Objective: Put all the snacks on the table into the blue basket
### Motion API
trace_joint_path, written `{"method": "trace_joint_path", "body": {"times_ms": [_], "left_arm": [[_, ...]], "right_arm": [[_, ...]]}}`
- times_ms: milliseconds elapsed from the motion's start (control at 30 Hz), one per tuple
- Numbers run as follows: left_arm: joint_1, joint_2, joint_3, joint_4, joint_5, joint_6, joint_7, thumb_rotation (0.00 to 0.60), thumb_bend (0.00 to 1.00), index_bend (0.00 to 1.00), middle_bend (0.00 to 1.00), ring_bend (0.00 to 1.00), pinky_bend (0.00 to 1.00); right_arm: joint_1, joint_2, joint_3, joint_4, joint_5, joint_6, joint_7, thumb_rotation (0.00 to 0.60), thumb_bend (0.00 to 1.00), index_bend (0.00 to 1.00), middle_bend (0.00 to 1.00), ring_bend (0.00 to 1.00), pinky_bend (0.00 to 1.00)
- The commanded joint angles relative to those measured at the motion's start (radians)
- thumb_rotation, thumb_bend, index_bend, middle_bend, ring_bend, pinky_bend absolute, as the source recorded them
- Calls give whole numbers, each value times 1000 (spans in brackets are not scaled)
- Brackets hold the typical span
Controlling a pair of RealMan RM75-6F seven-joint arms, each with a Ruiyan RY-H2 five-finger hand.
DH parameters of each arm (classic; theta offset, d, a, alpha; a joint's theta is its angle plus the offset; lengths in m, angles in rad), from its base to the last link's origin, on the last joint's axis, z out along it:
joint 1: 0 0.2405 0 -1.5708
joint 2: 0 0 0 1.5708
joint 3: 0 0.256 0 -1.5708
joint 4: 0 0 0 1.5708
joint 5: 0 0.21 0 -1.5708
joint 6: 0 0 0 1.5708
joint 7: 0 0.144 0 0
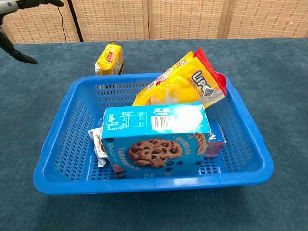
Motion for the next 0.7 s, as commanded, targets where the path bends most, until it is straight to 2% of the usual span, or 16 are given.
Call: {"method": "trace_joint_path", "body": {"times_ms": [33,167,300,500,700], "left_arm": [[-47,-59,-20,33,-48,-51,49,600,5,0,0,0,0],[-95,-117,-26,92,-64,-85,128,600,5,0,0,0,0],[-147,-170,-1,195,-22,-108,145,600,5,0,0,0,0],[-223,-276,66,483,93,-79,29,600,5,0,0,0,0],[-296,-375,131,720,180,-40,-52,600,5,0,0,0,0]], "right_arm": [[-5,3,10,5,0,-6,14,600,0,0,0,0,88],[-11,2,18,6,2,-14,18,600,0,0,0,0,88],[-15,0,27,5,4,-21,13,600,0,0,0,0,87],[-23,-1,41,-4,18,-31,-6,600,0,0,0,0,87],[-30,-3,57,-14,32,-38,-34,600,0,0,0,0,78]]}}
